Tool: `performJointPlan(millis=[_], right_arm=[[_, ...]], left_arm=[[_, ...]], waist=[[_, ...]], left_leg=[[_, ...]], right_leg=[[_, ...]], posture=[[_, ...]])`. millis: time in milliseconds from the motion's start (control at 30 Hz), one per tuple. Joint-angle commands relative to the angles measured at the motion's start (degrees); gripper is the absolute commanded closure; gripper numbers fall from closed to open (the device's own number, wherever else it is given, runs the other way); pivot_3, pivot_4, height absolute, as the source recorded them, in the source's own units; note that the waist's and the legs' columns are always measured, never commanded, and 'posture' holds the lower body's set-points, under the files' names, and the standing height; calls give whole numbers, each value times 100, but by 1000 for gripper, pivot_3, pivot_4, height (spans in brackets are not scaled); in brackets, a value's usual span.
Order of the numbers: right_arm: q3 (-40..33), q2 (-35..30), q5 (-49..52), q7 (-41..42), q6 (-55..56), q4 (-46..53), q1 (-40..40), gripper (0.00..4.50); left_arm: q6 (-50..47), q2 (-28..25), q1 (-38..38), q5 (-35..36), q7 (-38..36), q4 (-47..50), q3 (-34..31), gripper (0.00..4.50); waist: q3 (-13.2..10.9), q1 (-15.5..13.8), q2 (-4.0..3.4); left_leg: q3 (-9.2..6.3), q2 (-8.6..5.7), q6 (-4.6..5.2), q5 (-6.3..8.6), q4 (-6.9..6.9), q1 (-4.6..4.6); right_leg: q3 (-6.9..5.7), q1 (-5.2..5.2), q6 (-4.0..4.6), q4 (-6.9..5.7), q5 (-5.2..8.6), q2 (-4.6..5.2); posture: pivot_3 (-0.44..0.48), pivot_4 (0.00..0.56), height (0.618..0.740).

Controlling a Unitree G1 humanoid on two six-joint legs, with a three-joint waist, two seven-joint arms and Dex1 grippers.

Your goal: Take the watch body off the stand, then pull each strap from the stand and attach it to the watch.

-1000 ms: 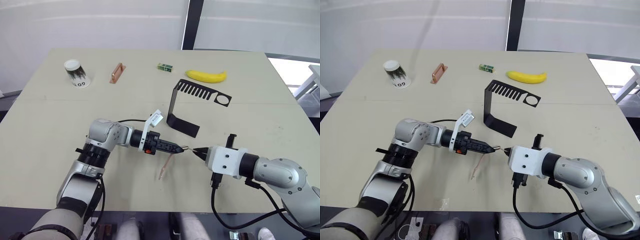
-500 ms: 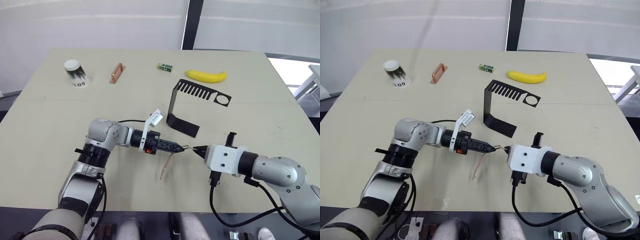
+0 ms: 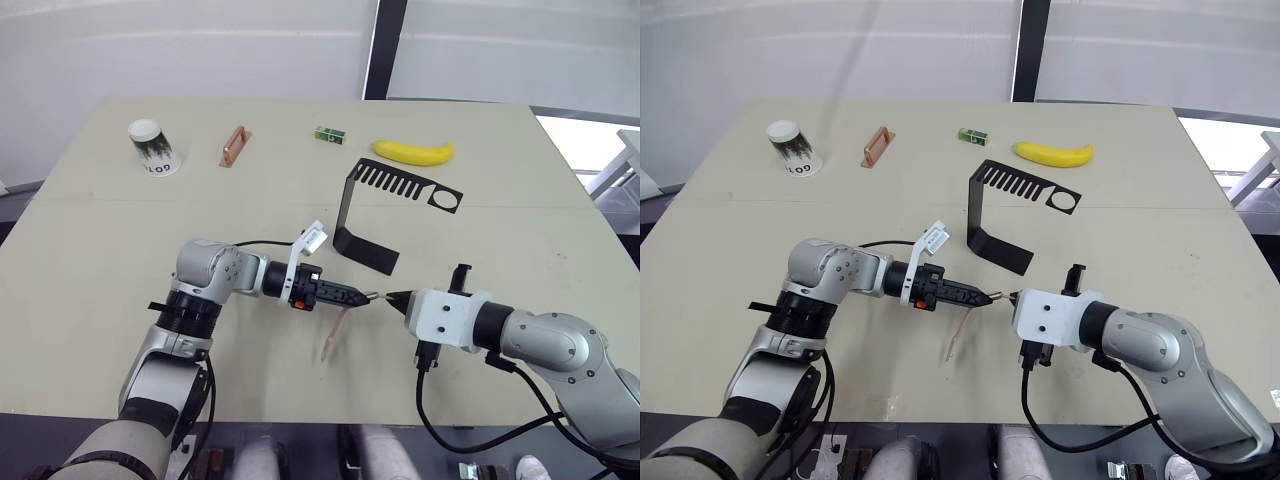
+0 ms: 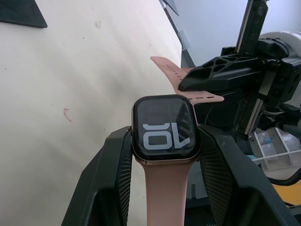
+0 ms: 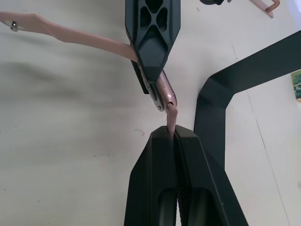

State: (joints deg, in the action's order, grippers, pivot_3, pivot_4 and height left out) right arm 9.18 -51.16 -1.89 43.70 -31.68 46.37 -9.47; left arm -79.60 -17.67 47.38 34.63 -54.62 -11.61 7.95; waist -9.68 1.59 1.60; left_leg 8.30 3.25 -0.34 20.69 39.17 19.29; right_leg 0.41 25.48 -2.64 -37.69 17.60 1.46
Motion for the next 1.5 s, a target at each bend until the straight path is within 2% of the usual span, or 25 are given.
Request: performJointPlan(millis=[33, 533, 1500], right_arm=[[136, 30, -48, 76, 27, 92, -147, 4500], [237, 46, 4, 185, -256, 180, -362, 4500], [350, 29, -121, 188, -303, 4, -521, 4500]], left_arm=[[-42, 192, 24, 350, -66, 359, -8, 2923], [-265, 492, 91, 428, 201, 299, -369, 2923], [-338, 538, 45, 453, 164, 498, -315, 2923]], waist=[[0, -2, 0], [0, -2, 0], [0, -3, 0]], left_leg=[[0, 0, 0, 0, 0, 0], [0, 0, 0, 0, 0, 0], [0, 0, -1, 0, 0, 0]], right_leg=[[0, 0, 0, 0, 0, 0], [-1, 0, 0, -1, 0, 1], [-1, 0, 0, -1, 0, 1]], posture=[[0, 150, 740], [0, 150, 740], [0, 150, 740]])
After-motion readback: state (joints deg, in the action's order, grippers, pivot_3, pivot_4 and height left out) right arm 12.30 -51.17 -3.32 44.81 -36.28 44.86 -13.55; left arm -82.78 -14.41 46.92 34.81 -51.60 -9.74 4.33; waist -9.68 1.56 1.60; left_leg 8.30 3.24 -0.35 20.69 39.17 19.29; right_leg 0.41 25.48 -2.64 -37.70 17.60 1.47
